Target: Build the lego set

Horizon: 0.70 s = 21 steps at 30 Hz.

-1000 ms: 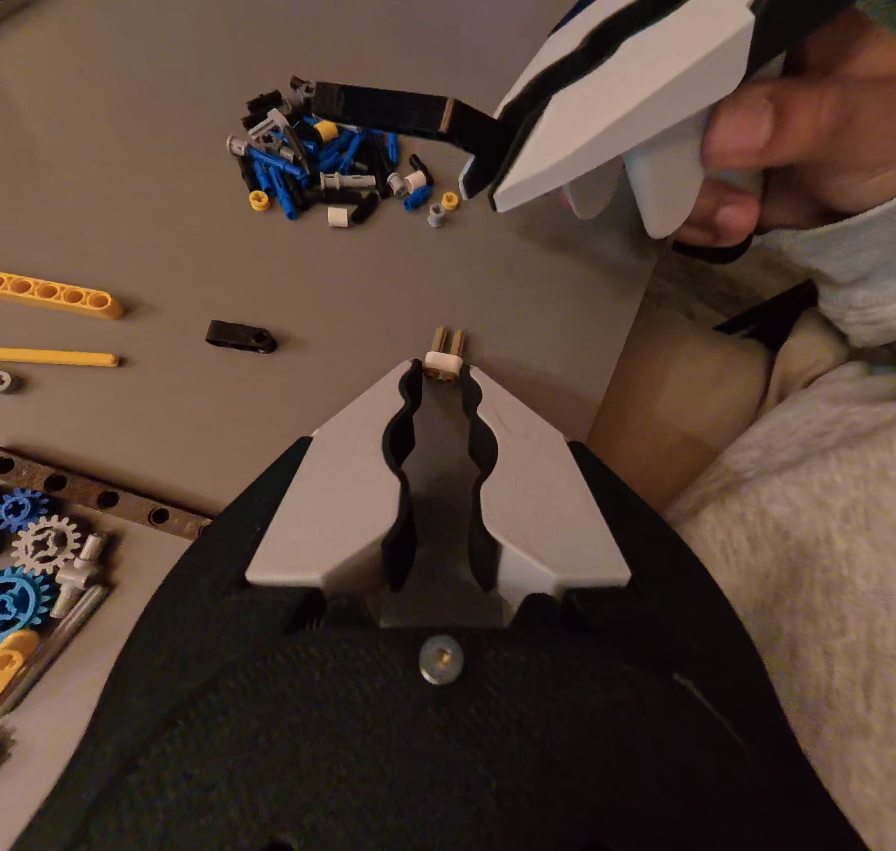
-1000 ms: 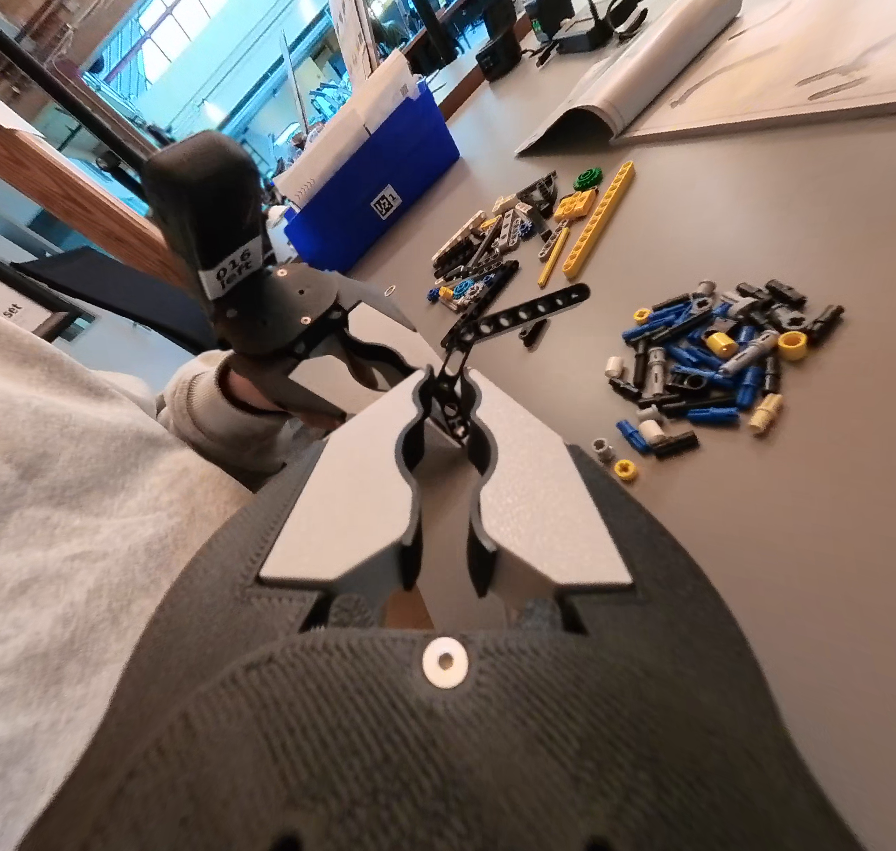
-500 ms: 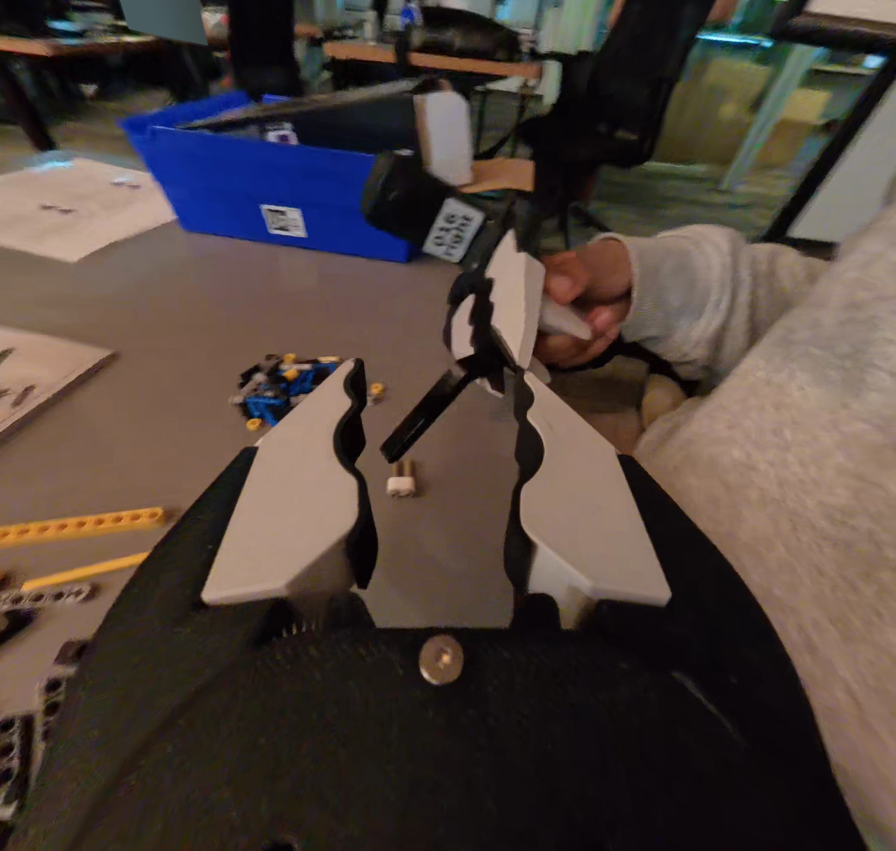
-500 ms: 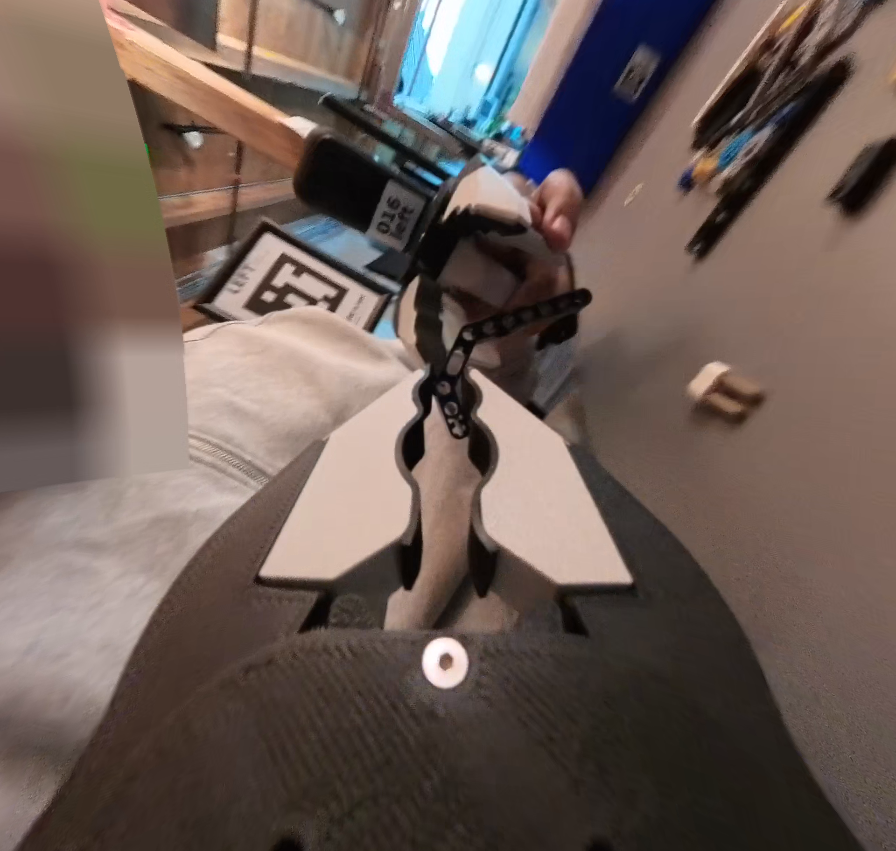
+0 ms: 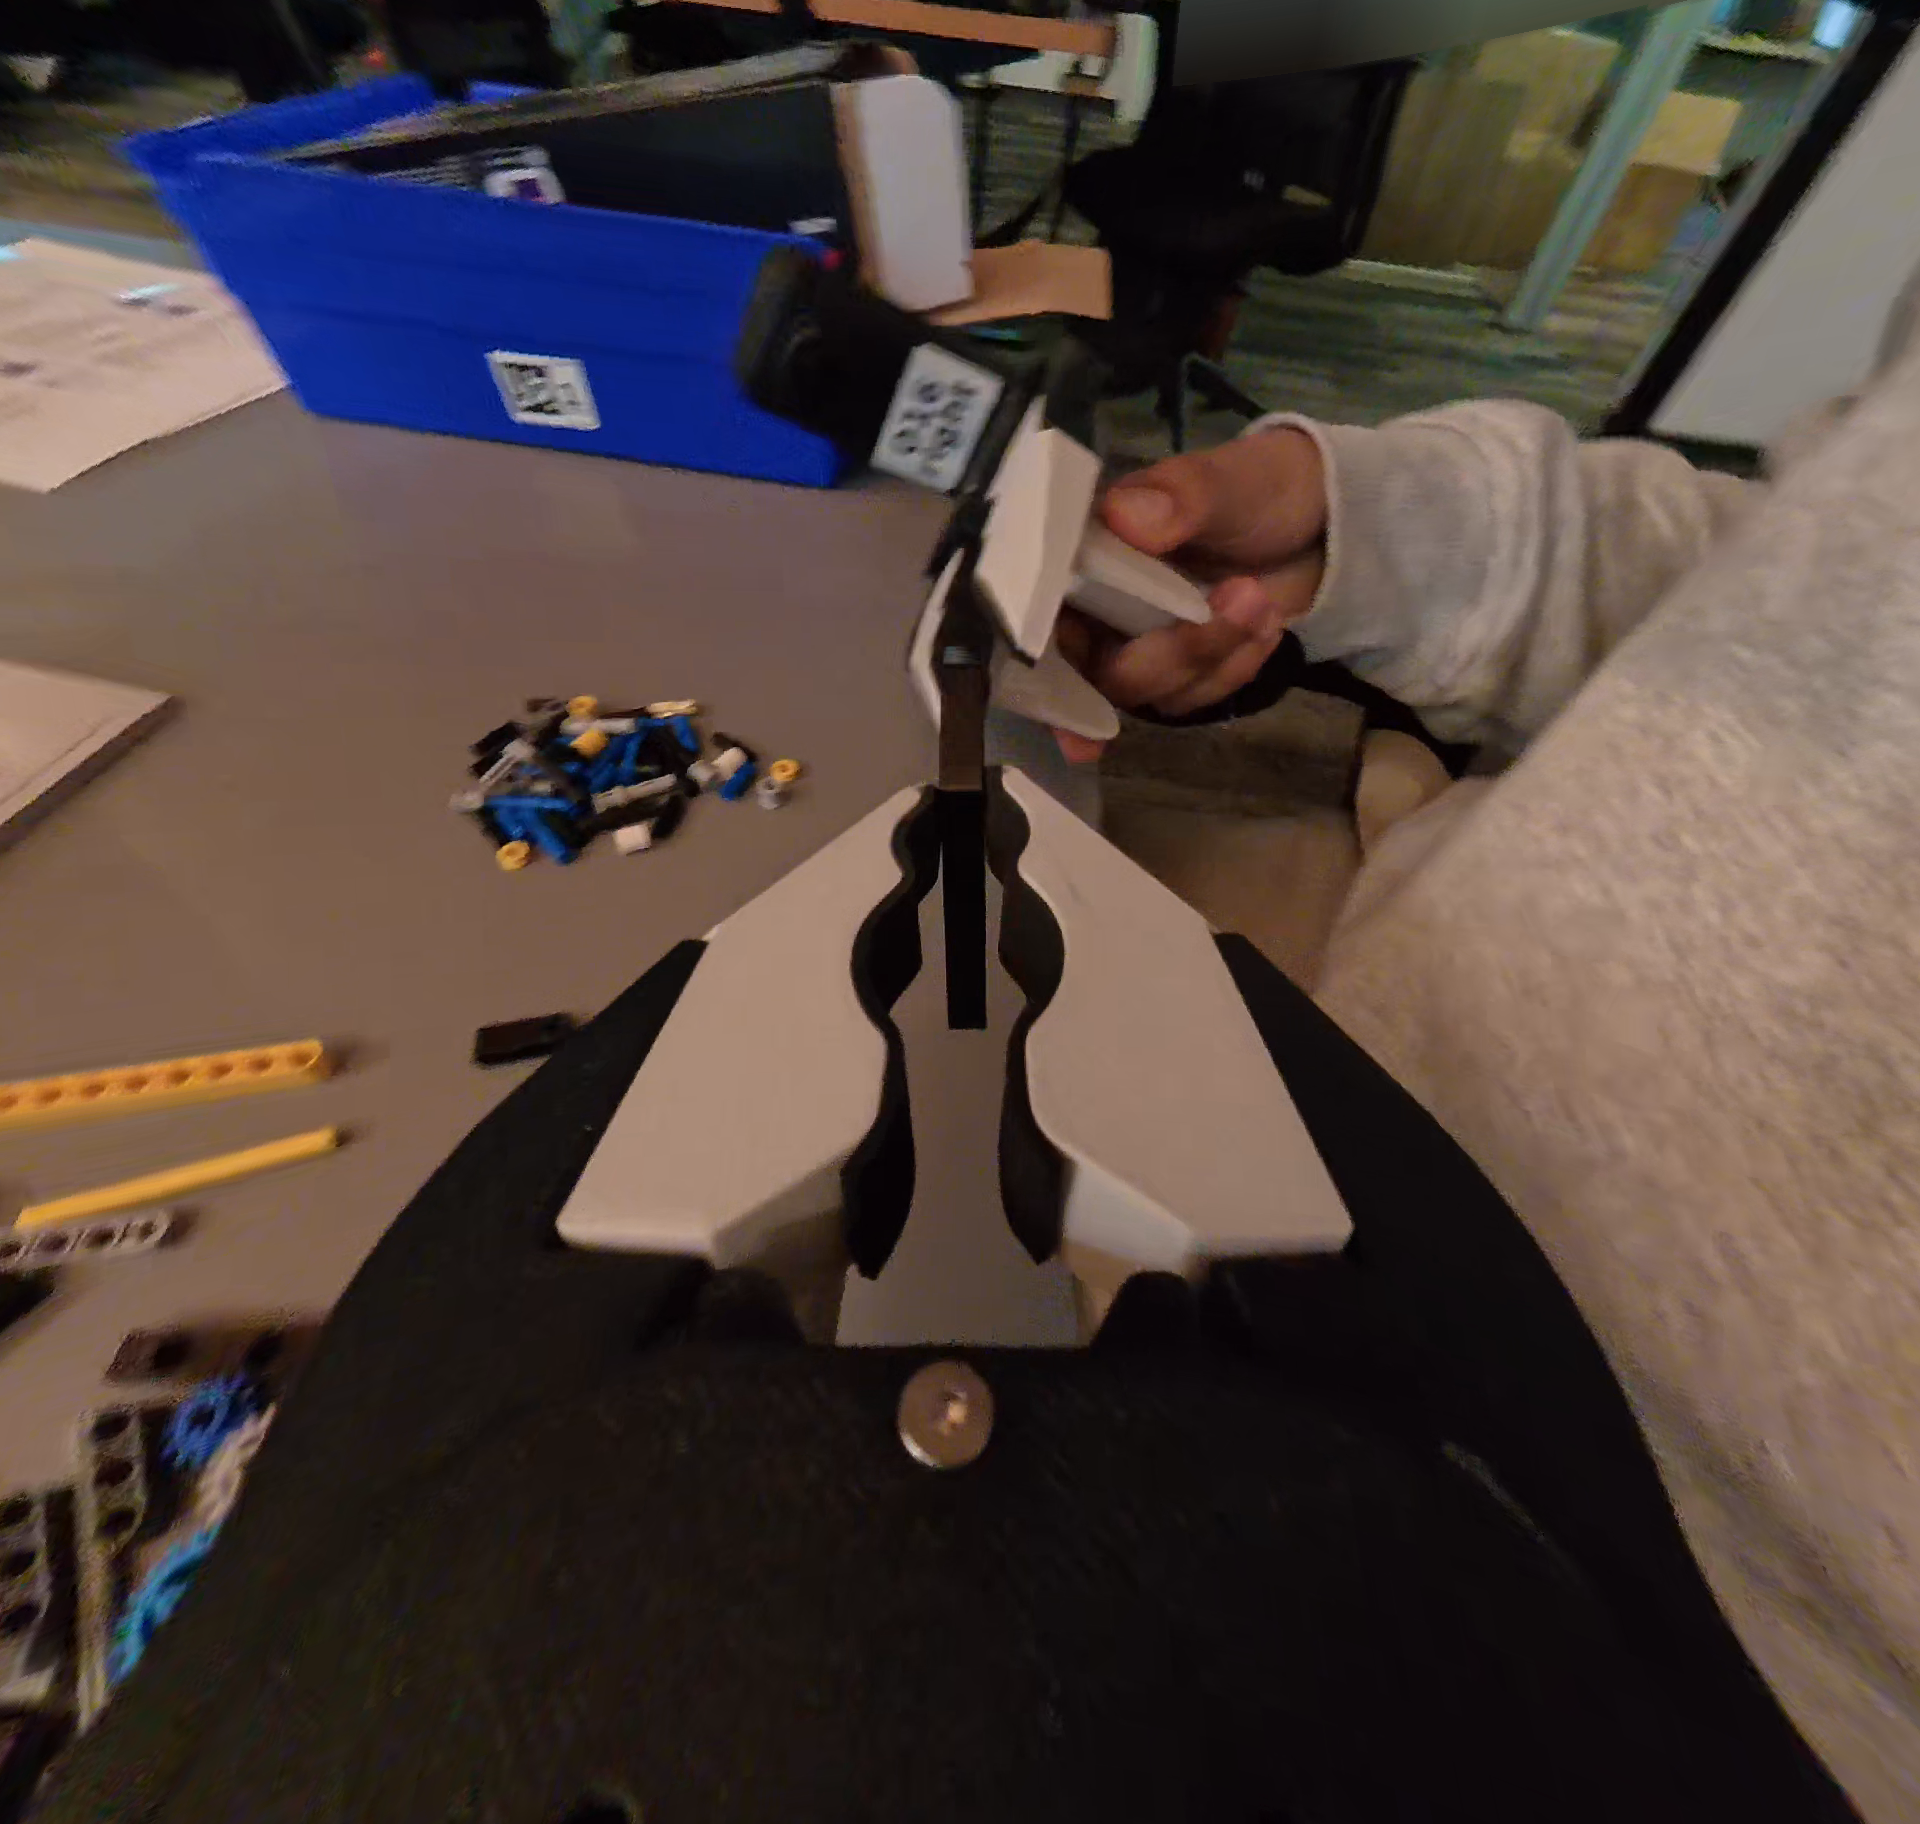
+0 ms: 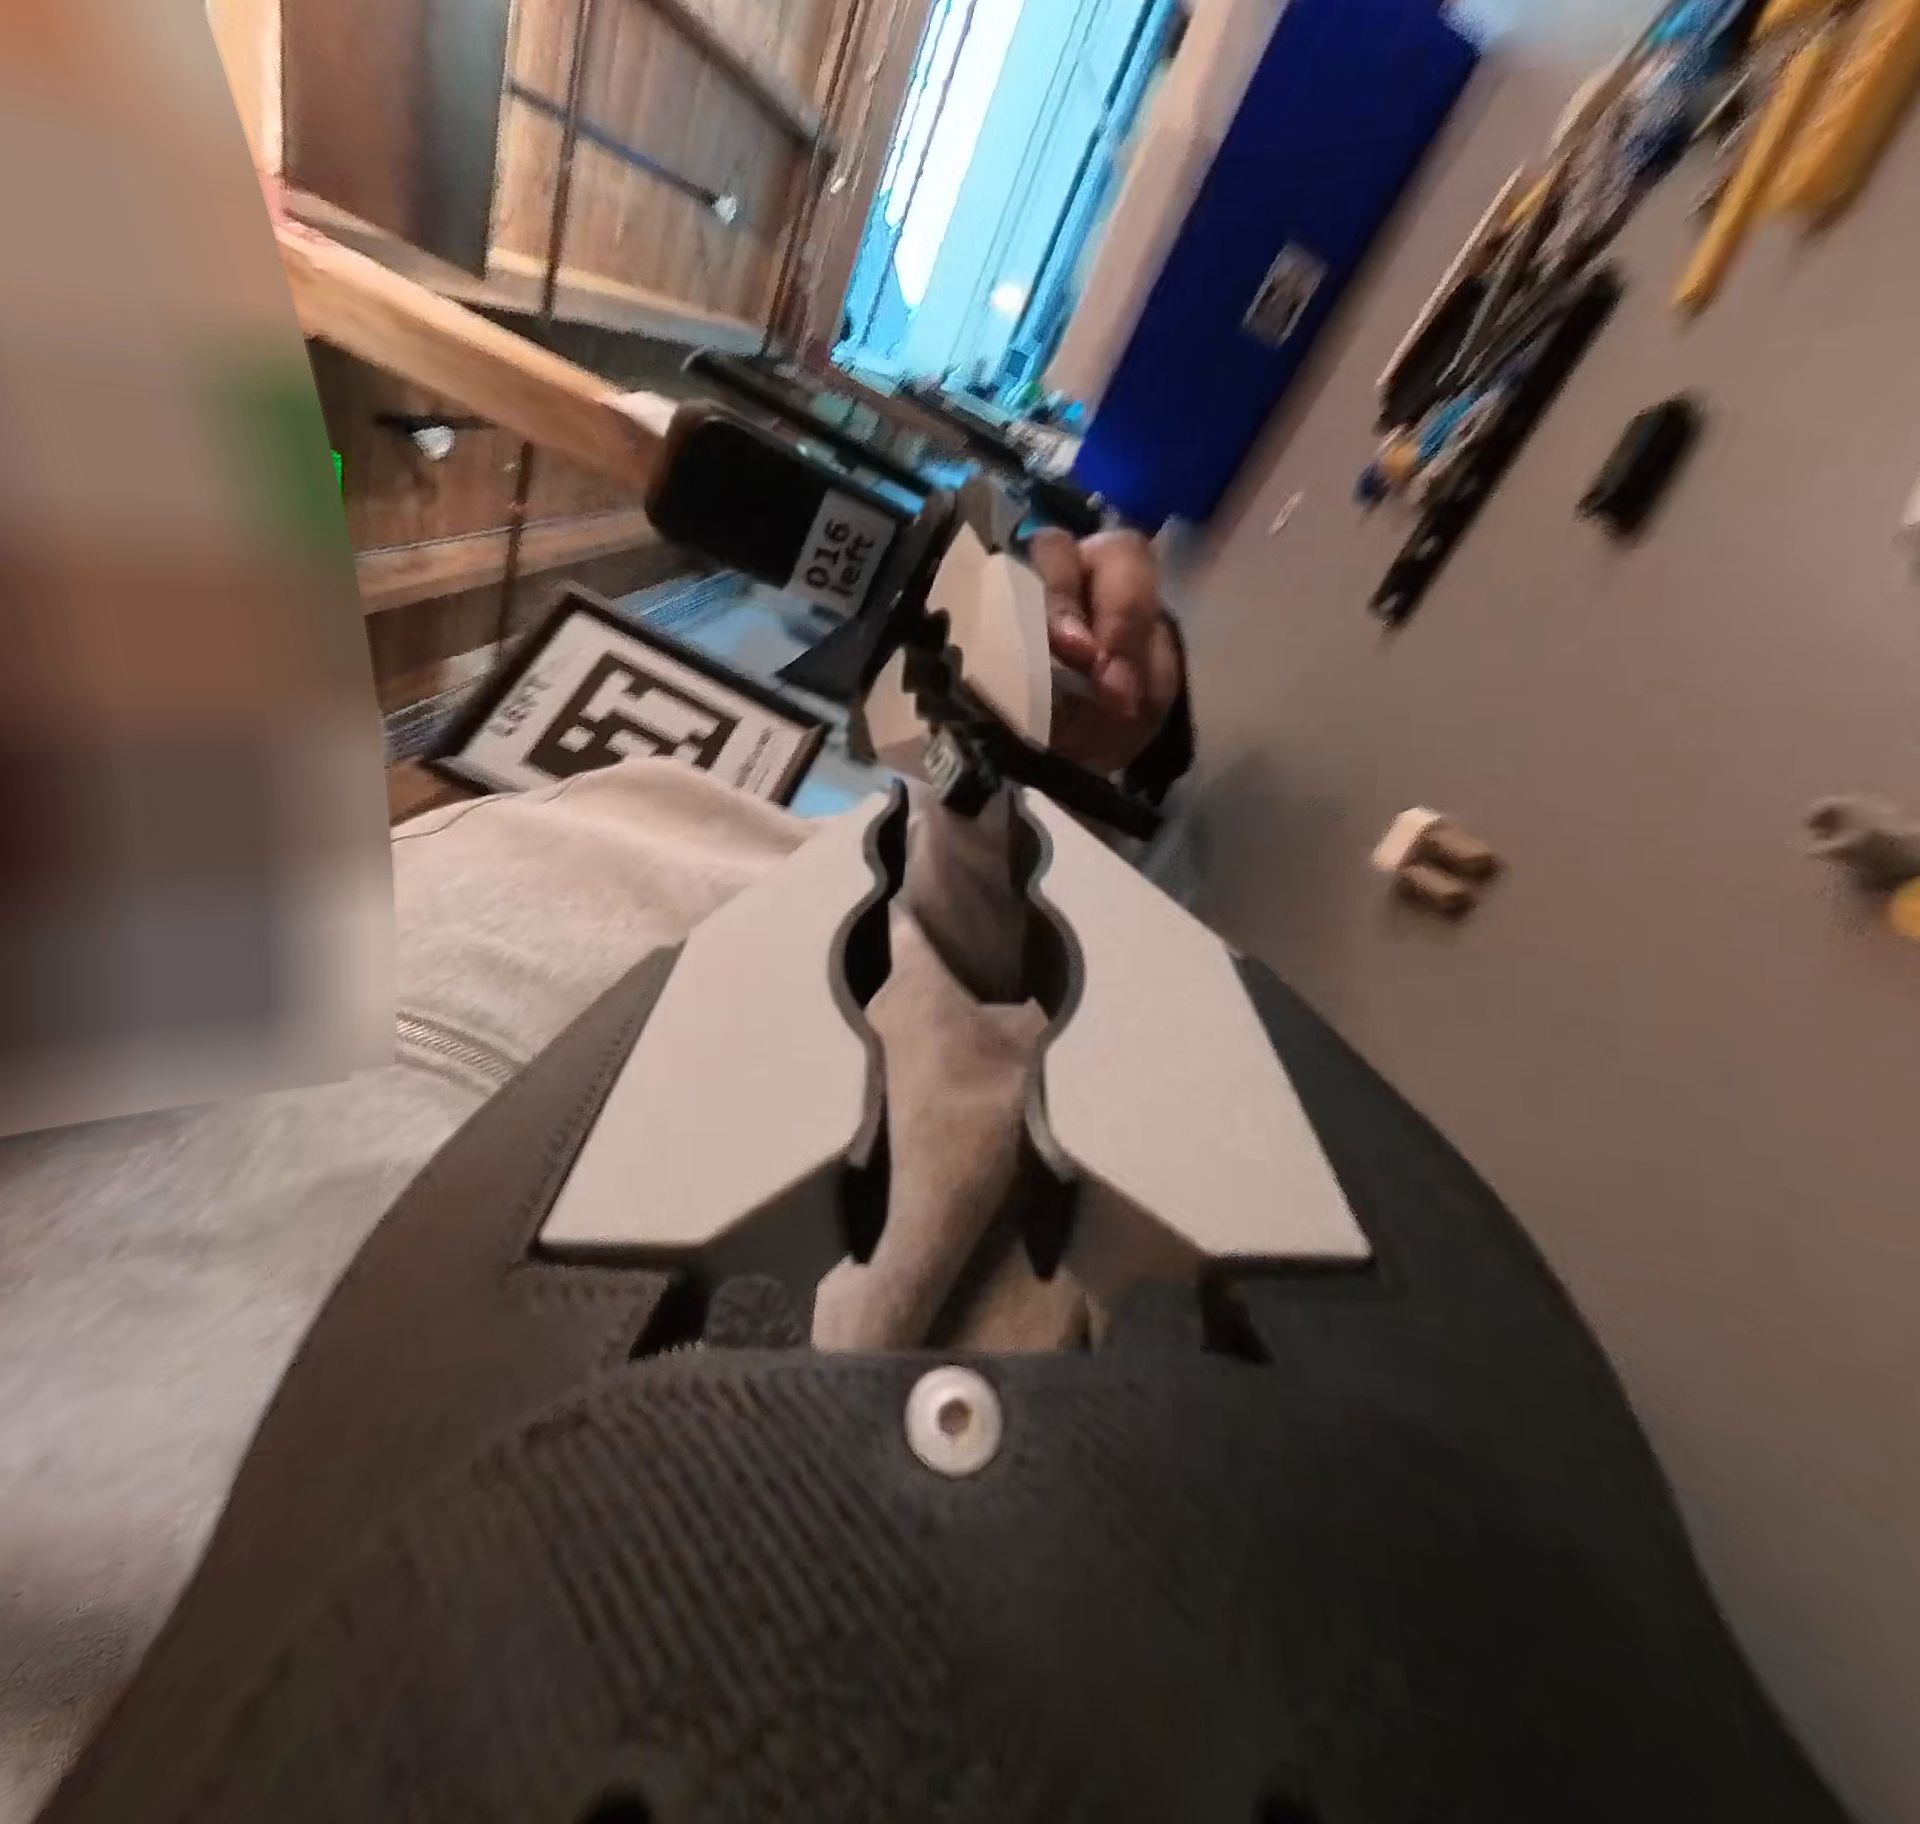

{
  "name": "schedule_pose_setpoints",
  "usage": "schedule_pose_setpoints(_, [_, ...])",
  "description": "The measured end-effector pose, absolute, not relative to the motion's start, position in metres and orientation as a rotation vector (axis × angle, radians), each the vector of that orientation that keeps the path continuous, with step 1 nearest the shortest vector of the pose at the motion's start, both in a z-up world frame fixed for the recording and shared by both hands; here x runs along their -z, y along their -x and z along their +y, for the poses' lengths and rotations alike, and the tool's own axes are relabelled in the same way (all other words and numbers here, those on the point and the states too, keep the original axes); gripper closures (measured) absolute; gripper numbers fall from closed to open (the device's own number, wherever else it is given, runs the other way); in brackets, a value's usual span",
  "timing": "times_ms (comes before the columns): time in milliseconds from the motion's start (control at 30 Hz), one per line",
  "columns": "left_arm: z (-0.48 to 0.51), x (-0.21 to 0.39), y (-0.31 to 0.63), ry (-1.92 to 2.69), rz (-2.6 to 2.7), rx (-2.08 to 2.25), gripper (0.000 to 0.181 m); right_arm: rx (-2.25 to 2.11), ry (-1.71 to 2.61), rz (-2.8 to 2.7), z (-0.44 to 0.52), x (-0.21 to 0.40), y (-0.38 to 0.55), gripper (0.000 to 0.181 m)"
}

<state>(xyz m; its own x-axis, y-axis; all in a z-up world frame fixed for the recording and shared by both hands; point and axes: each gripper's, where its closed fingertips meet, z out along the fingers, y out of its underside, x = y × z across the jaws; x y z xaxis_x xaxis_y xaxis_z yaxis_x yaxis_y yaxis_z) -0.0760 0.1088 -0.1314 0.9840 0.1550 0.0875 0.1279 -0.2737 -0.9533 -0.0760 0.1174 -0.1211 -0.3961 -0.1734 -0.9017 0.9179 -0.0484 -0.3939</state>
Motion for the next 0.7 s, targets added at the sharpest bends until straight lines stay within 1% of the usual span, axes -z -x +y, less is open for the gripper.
schedule_pose_setpoints(133, [0.085,0.136,0.118,1.769,-0.567,0.027,0.174,1.795,-1.008,1.583,0.135,0.126,0.106,0.16])
schedule_pose_setpoints(200, [0.073,0.14,0.129,1.669,-0.731,0.148,0.175,1.831,-1.075,1.865,0.135,0.138,0.113,0.154])
schedule_pose_setpoints(267, [0.063,0.142,0.133,1.572,-0.834,0.275,0.175,1.855,-1.044,2.135,0.124,0.144,0.113,0.154])
schedule_pose_setpoints(367, [0.058,0.14,0.132,1.492,-0.864,0.41,0.175,2.005,-0.919,2.316,0.1,0.129,0.108,0.145])
schedule_pose_setpoints(433, [0.057,0.139,0.128,1.482,-0.856,0.464,0.175,2.077,-0.856,2.412,0.093,0.123,0.108,0.145])
schedule_pose_setpoints(533, [0.062,0.148,0.116,1.548,-0.816,0.535,0.175,2.127,-0.823,2.431,0.093,0.118,0.111,0.141])
schedule_pose_setpoints(633, [0.071,0.152,0.101,1.589,-0.768,0.623,0.175,2.124,-0.784,2.386,0.092,0.12,0.108,0.143])
schedule_pose_setpoints(700, [0.075,0.153,0.094,1.597,-0.754,0.659,0.174,2.071,-0.717,2.484,0.09,0.13,0.104,0.143])
